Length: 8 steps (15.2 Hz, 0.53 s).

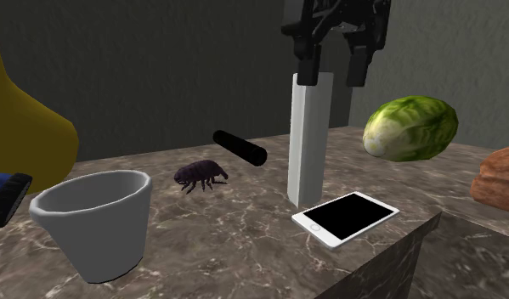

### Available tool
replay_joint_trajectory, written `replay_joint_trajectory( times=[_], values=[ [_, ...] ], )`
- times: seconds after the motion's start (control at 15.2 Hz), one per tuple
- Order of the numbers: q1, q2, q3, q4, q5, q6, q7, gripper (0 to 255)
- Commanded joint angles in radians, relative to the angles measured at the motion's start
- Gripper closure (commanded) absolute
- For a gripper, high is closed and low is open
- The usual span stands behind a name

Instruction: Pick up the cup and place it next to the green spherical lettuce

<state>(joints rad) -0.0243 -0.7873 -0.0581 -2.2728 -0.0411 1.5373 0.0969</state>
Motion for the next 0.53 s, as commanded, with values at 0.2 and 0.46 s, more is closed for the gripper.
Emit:
replay_joint_trajectory(
  times=[0.2,0.46],
  values=[
    [0.022,0.057,0.024,-0.011,0.051,0.06,0.037,0],
    [0.052,0.145,0.057,-0.011,0.116,0.139,0.081,0]
  ],
)
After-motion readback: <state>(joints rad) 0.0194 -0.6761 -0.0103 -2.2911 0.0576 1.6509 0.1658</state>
